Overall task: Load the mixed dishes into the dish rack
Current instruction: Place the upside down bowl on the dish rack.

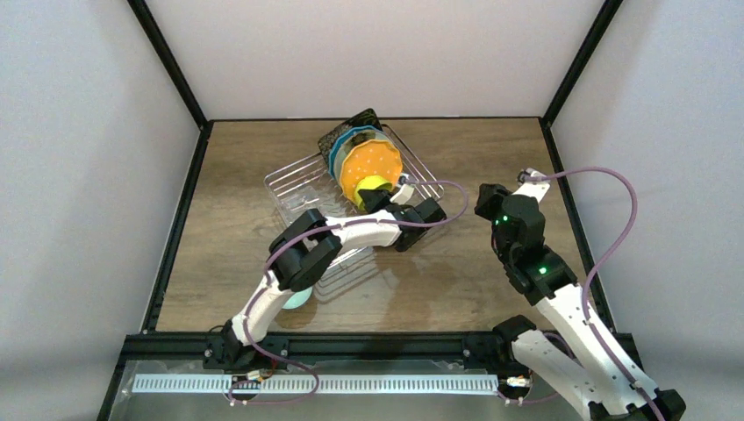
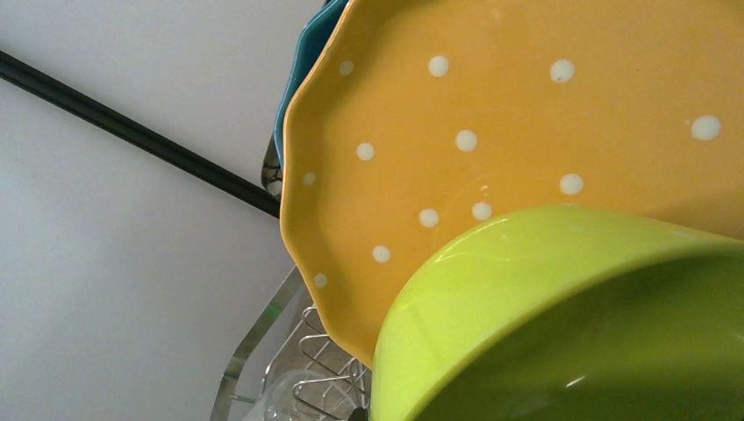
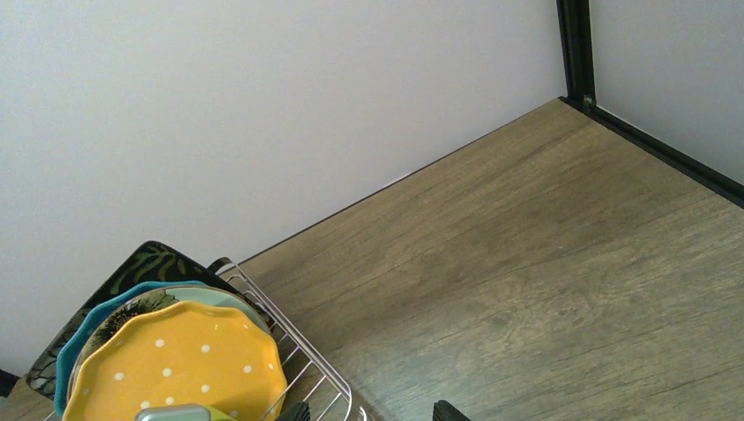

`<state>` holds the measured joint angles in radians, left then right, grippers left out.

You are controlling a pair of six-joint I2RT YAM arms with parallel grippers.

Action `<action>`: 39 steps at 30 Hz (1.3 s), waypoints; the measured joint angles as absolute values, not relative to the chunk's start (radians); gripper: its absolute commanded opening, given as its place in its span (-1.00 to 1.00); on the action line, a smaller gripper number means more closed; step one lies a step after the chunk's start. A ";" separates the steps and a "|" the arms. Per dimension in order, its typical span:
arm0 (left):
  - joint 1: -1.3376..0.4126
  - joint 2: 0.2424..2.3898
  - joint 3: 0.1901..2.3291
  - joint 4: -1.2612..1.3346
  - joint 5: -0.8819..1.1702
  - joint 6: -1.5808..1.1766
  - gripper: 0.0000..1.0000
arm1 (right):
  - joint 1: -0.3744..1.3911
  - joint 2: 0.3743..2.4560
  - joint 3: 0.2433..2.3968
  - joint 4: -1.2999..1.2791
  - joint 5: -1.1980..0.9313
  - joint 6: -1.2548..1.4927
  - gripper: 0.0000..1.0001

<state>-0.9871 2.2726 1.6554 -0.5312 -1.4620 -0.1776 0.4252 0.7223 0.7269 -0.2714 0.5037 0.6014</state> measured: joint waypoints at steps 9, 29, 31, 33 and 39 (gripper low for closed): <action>-0.992 2.312 1.725 -0.680 -1.499 -0.295 -0.84 | 0.425 0.704 0.719 -0.265 0.496 0.598 0.60; -0.996 2.315 1.736 -0.818 -1.488 -0.458 -0.12 | 0.425 0.710 0.705 -0.260 0.482 0.598 0.60; -0.996 2.314 1.736 -0.820 -1.486 -0.462 -0.11 | 0.425 0.722 0.705 -0.258 0.478 0.598 0.60; -0.996 2.314 1.736 -0.822 -1.484 -0.466 -0.04 | 0.425 0.733 0.705 -0.257 0.475 0.598 0.60; -0.996 2.310 1.736 -0.828 -1.467 -0.472 0.05 | 0.425 0.751 0.713 -0.253 0.473 0.590 0.60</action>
